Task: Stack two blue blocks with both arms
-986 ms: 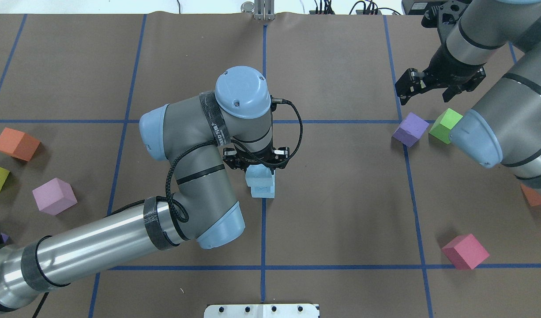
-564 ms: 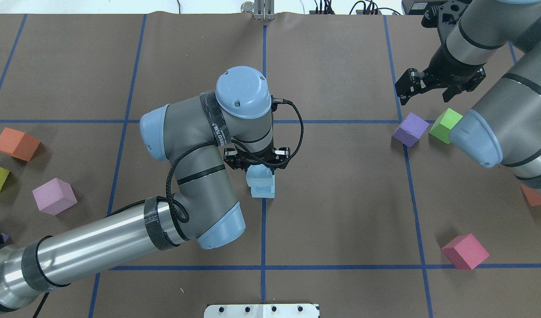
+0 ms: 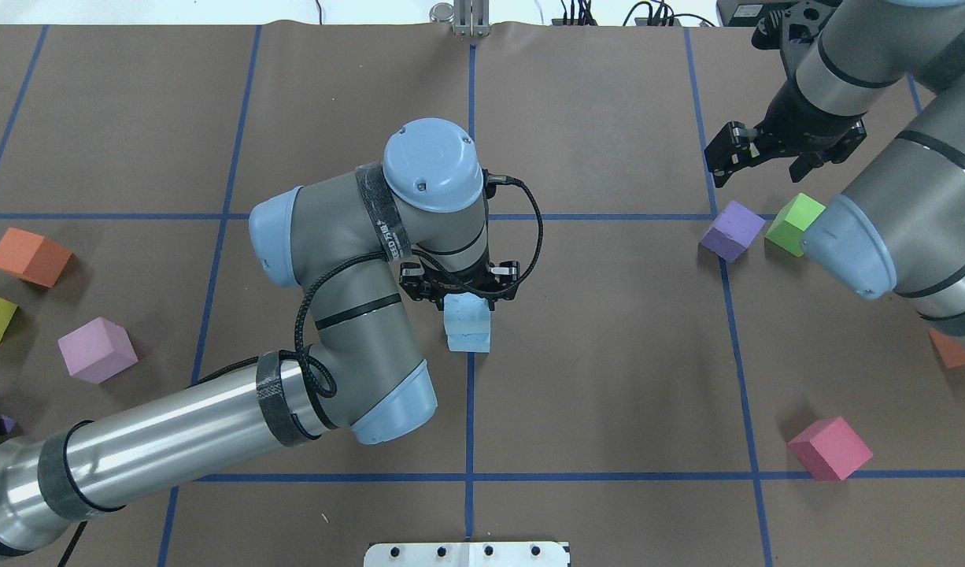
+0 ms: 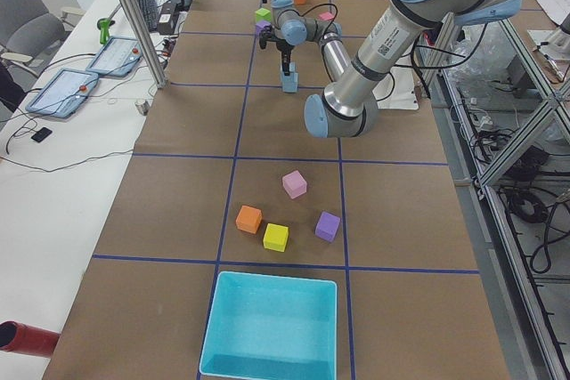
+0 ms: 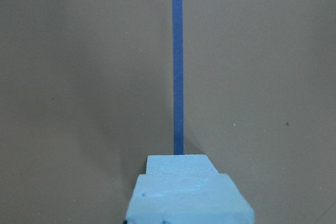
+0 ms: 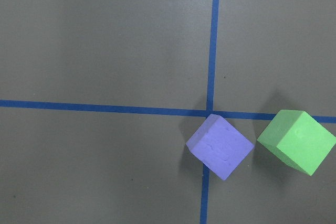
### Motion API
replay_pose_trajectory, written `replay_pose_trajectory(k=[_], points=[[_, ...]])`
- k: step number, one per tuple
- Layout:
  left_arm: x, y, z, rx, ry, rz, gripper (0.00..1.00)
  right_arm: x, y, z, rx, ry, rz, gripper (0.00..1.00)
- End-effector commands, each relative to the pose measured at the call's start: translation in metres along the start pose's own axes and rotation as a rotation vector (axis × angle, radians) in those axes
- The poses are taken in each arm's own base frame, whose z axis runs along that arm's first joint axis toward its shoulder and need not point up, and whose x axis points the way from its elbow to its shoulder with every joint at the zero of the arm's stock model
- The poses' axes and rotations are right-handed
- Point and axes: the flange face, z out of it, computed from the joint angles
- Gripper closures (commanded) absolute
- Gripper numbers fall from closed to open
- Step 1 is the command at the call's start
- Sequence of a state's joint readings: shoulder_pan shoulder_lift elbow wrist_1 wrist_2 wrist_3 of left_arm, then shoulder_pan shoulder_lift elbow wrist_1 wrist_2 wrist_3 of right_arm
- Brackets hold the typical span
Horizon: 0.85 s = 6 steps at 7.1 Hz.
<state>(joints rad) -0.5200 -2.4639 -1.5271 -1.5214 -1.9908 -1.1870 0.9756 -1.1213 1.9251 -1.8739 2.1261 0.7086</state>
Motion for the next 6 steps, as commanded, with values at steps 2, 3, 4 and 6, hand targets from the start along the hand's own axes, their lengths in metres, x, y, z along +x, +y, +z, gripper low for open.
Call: replay_pose_trajectory(k=[2, 3, 4, 6], points=[[0.000, -0.001, 0.002, 0.012, 0.006, 0.007, 0.06, 0.000, 0.000, 0.000, 0.000, 0.000, 0.000, 0.01], [0.000, 0.000, 0.000, 0.013, 0.007, 0.006, 0.06, 0.000, 0.000, 0.000, 0.000, 0.000, 0.000, 0.01], [0.001, 0.001, -0.005, 0.019, 0.014, 0.009, 0.04, -0.001, 0.000, -0.001, 0.001, 0.000, -0.002, 0.01], [-0.001, 0.005, -0.023, 0.033, 0.039, 0.015, 0.03, -0.001, -0.001, -0.003, 0.004, -0.005, -0.002, 0.01]])
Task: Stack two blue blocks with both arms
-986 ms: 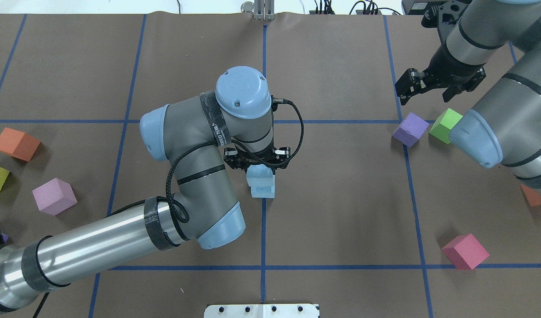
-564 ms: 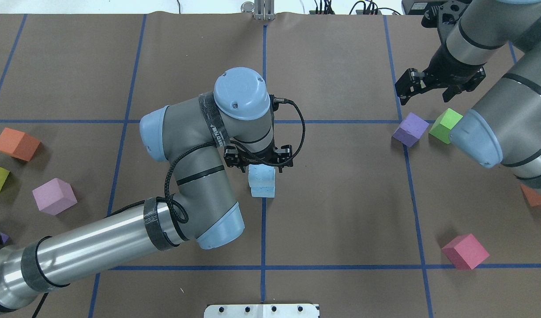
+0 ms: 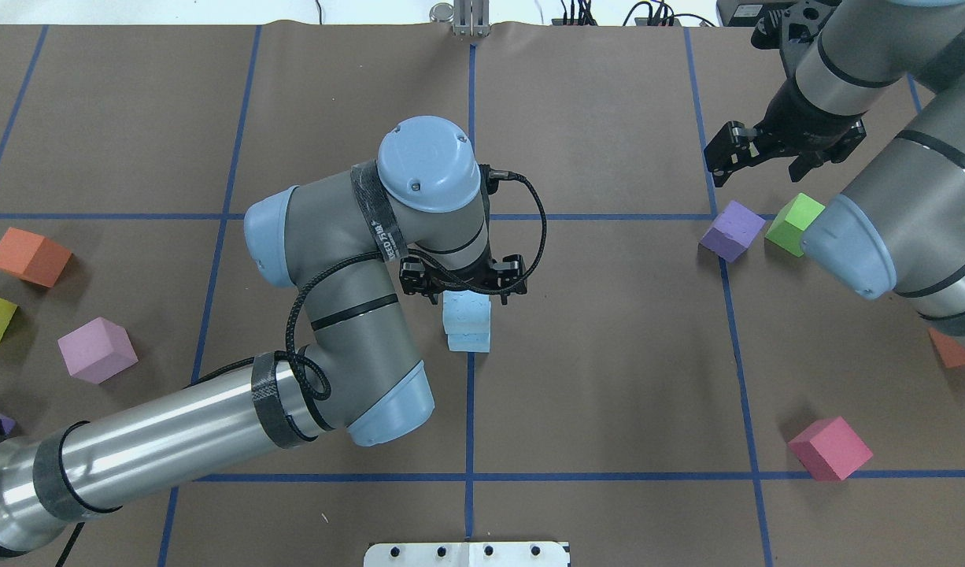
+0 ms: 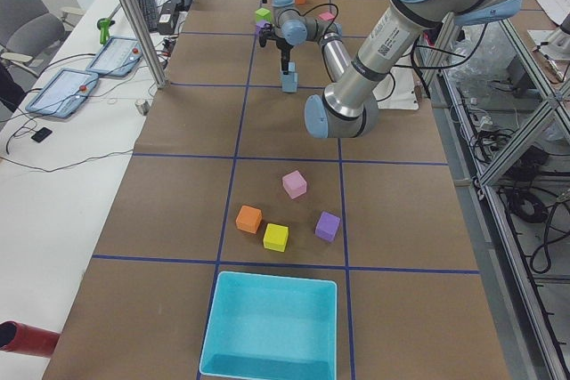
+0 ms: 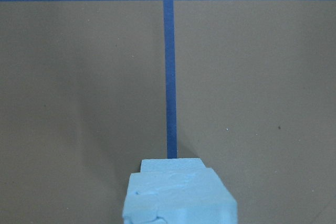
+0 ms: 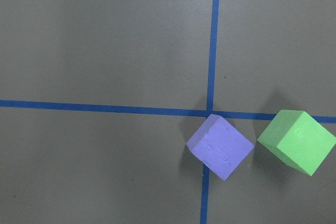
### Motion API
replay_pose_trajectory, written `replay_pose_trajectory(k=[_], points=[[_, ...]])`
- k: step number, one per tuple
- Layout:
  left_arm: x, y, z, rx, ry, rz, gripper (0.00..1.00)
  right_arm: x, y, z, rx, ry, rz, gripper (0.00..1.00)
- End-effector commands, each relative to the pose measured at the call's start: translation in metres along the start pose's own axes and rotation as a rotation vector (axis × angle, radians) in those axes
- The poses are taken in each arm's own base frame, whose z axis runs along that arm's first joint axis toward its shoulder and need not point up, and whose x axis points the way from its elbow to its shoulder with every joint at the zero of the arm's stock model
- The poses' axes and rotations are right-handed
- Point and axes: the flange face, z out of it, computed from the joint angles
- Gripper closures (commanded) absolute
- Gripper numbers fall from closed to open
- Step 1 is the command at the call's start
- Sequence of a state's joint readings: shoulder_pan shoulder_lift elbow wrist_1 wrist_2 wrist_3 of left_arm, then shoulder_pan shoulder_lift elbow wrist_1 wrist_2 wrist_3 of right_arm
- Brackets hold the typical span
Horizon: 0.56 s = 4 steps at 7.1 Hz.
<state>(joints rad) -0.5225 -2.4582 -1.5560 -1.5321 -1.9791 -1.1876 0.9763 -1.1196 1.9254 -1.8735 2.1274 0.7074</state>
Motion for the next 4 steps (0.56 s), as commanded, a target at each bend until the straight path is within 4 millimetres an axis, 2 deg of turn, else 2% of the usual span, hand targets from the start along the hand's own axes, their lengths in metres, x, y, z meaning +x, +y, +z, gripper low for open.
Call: replay_pose_trajectory(k=[1, 2, 4], points=[[-0.013, 0.005, -0.021, 0.020, 0.028, 0.007, 0.03, 0.006, -0.003, -0.007, 0.000, -0.016, 0.013, 0.01], [-0.032, -0.003, -0.037, 0.043, 0.038, 0.002, 0.03, 0.021, -0.010, -0.020, 0.001, -0.040, 0.002, 0.01], [-0.089, -0.019, -0.057, 0.085, 0.024, 0.012, 0.03, 0.092, -0.032, -0.029, 0.010, -0.014, -0.048, 0.01]])
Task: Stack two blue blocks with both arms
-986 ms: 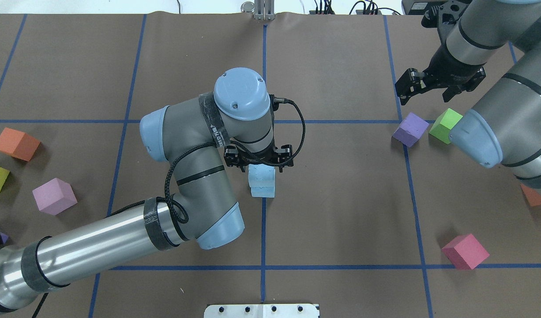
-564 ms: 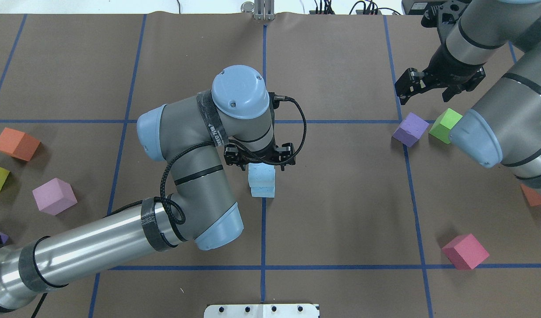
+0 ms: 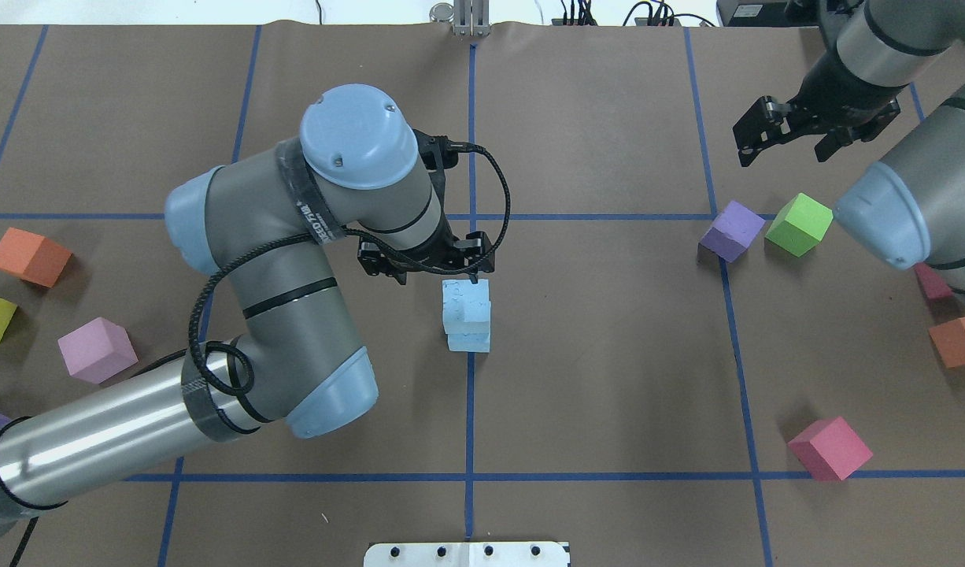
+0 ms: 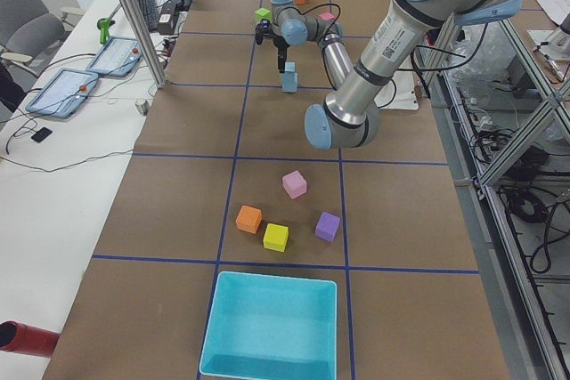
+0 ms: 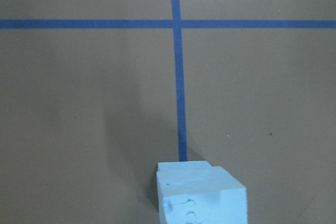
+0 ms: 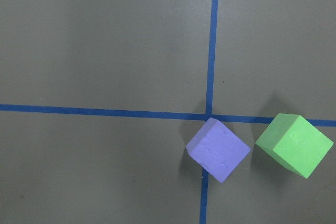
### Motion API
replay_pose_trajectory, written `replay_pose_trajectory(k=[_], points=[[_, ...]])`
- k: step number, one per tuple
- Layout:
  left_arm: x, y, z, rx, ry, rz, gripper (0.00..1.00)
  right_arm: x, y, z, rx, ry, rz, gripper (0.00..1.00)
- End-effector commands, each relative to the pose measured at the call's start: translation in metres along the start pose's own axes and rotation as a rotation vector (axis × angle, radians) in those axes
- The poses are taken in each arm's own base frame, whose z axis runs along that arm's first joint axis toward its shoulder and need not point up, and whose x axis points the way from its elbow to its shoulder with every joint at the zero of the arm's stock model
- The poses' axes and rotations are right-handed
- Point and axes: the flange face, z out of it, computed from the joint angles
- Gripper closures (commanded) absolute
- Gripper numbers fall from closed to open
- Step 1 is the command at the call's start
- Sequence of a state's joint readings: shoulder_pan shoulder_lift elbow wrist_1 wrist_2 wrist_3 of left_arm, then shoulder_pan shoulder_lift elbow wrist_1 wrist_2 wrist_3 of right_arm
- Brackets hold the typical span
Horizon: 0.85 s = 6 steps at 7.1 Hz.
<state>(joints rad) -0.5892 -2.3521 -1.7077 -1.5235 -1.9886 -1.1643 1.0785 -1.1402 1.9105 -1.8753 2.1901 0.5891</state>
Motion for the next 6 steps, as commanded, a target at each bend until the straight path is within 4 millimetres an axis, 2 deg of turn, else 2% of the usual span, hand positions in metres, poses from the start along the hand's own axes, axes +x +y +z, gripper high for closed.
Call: replay_pose_trajectory(k=[1, 2, 3, 4, 5, 6], points=[[-0.081, -0.026, -0.031, 0.031, -0.023, 0.084, 0.03, 0.092, -0.014, -0.011, -0.002, 0.022, -0.041, 0.00], [-0.134, -0.048, -0.054, 0.025, -0.024, 0.092, 0.03, 0.131, -0.007, -0.010, -0.007, 0.038, -0.025, 0.00], [-0.180, -0.065, -0.083, 0.024, -0.034, 0.158, 0.03, 0.151, 0.002, -0.001, -0.025, 0.050, 0.002, 0.00], [-0.219, -0.078, -0.104, 0.022, -0.069, 0.196, 0.03, 0.168, 0.007, 0.000, -0.027, 0.056, 0.019, 0.00], [-0.265, -0.096, -0.124, 0.031, -0.115, 0.246, 0.02, 0.202, 0.015, 0.002, -0.037, 0.069, -0.013, 0.00], [-0.320, -0.106, -0.143, 0.023, -0.120, 0.276, 0.02, 0.245, 0.016, -0.007, -0.037, 0.070, -0.065, 0.00]])
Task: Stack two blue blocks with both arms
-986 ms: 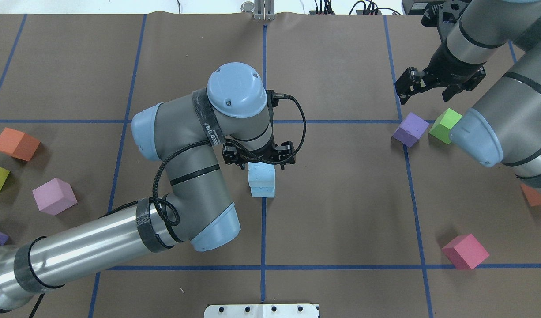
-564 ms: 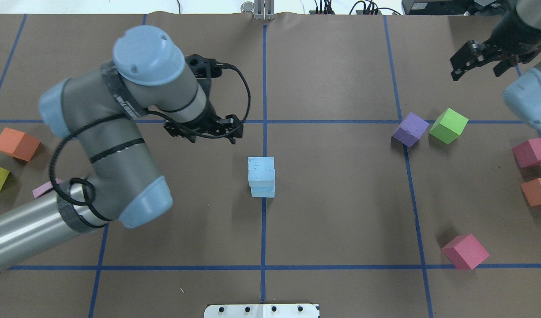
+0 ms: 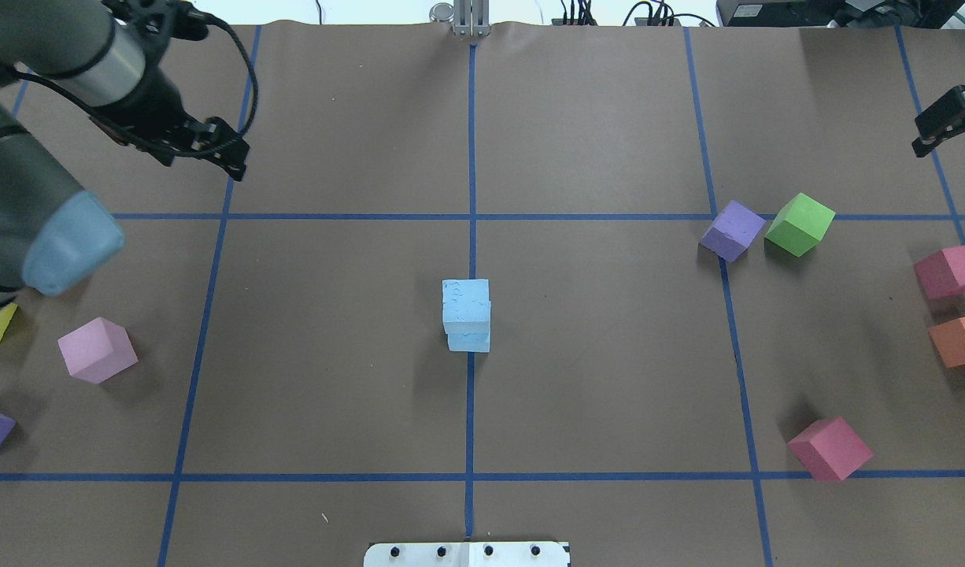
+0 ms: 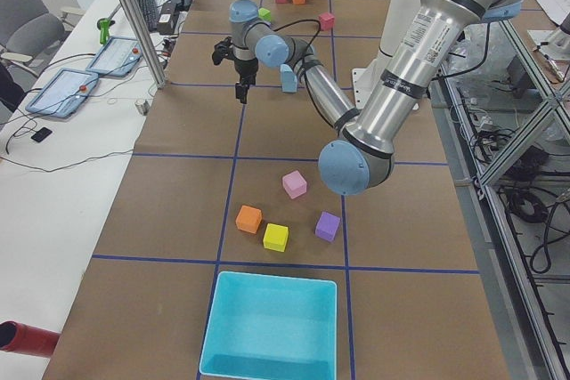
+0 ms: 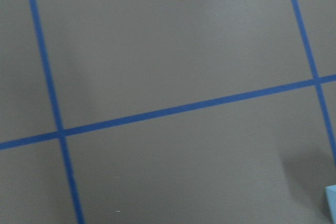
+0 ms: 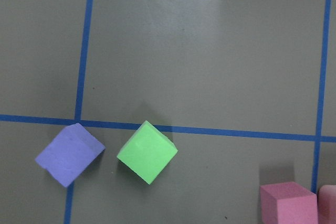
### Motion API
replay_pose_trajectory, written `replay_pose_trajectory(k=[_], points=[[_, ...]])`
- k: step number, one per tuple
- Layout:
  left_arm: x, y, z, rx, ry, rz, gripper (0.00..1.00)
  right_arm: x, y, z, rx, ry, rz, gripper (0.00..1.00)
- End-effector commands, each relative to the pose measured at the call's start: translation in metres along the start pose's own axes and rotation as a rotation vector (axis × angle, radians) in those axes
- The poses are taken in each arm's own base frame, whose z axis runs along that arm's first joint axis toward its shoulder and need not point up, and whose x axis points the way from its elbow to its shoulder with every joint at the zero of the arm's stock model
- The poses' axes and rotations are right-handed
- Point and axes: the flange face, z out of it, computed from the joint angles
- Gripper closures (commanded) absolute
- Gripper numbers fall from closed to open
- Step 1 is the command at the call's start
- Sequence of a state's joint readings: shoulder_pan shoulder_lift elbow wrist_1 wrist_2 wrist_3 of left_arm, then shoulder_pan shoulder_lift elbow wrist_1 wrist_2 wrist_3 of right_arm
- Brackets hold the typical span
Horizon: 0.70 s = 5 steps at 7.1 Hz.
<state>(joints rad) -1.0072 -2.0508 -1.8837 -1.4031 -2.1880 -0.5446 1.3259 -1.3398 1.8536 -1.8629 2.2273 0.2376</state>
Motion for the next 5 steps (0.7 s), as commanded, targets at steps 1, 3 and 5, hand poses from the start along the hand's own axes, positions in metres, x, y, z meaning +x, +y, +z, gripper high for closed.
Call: replay_pose_trajectory(k=[1, 3, 5], points=[[-0.114, 0.007, -0.032, -0.004, -0.014, 0.055, 0.02, 0.084, 0.013, 0.001, -0.017, -0.028, 0.013, 0.00], [-0.185, 0.017, -0.049, 0.006, -0.047, 0.048, 0.02, 0.129, 0.039, 0.027, -0.013, -0.033, 0.015, 0.00], [-0.253, 0.026, -0.052, -0.010, -0.054, 0.024, 0.02, 0.178, 0.059, 0.081, 0.046, -0.036, -0.027, 0.00]])
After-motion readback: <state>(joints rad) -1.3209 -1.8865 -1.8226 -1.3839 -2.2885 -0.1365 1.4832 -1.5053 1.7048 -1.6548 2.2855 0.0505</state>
